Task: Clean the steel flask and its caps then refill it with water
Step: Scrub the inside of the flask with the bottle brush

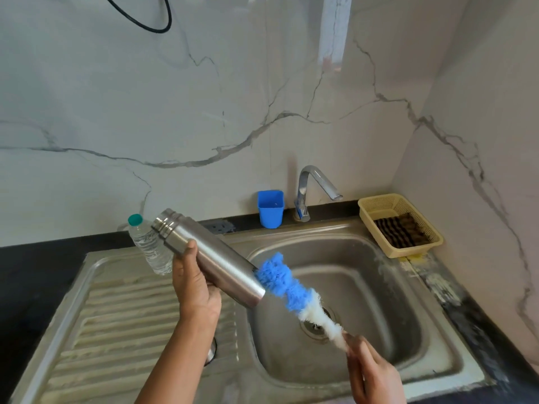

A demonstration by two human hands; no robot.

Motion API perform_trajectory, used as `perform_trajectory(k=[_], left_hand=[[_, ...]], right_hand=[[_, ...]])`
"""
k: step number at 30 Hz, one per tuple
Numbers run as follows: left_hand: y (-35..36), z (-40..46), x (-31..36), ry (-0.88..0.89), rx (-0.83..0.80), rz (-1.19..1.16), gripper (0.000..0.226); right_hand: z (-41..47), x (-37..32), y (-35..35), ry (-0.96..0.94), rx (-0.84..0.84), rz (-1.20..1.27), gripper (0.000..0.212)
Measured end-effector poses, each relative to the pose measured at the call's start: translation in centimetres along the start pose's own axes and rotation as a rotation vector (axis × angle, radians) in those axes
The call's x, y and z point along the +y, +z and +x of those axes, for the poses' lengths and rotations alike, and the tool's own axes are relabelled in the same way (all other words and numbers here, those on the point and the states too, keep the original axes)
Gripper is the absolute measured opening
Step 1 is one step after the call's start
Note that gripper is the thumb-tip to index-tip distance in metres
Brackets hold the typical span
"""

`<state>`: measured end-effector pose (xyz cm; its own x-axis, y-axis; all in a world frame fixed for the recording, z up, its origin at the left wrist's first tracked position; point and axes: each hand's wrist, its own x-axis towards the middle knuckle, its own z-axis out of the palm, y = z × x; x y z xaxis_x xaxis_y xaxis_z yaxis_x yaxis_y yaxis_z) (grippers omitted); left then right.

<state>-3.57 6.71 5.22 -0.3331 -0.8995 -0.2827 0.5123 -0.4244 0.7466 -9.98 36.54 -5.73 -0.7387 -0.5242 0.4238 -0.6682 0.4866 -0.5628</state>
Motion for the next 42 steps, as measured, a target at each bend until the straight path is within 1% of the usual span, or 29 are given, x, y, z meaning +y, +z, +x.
perform_trajectory(k=[3, 5, 6, 9, 11, 13, 17, 20, 26, 31, 42], left_hand=[[-1.5, 0.4, 0.7, 0.114, -0.006, -0.025, 0.037], [-3.0, 0.8, 1.6, 0.203, -0.034, 0.022, 0.045], [-3.9, 1.0, 2.3, 0.251, -0.048, 0.060, 0.048], [-6.6, 1.7, 4.3, 0.384, -0.089, 0.195, 0.054], [-8.2, 1.8, 5.4, 0.451, -0.081, 0.258, 0.055], [-9.4, 1.8, 6.3, 0.497, -0.056, 0.290, 0.058], [-11.7, 1.8, 7.2, 0.564, -0.011, 0.334, 0.068], [-13.5, 2.1, 7.1, 0.568, 0.035, 0.378, 0.069], [-15.7, 2.4, 6.1, 0.555, 0.077, 0.447, 0.069], [-16.7, 2.9, 5.7, 0.532, 0.063, 0.512, 0.074], [-18.1, 3.3, 4.7, 0.498, 0.050, 0.556, 0.074]], right_hand=[[1.1, 0.9, 0.4, 0.108, 0.004, -0.094, 0.024], [2.2, 1.1, 0.4, 0.153, 0.012, -0.127, 0.018], [2.7, 1.0, 0.4, 0.171, 0.016, -0.135, 0.020], [3.5, 1.0, 0.5, 0.225, 0.011, -0.134, 0.034], [3.6, 0.7, 0.8, 0.260, 0.002, -0.116, 0.043], [3.4, 0.5, 1.2, 0.293, 0.009, -0.096, 0.047], [3.0, -0.1, 2.1, 0.358, 0.002, -0.027, 0.047], [2.7, -0.1, 2.6, 0.399, -0.037, 0.003, 0.046], [2.8, -0.8, 2.5, 0.386, -0.081, 0.000, 0.051], [2.8, -1.1, 2.4, 0.385, -0.062, 0.022, 0.046], [2.0, -0.5, 3.2, 0.372, -0.019, 0.102, 0.042]])
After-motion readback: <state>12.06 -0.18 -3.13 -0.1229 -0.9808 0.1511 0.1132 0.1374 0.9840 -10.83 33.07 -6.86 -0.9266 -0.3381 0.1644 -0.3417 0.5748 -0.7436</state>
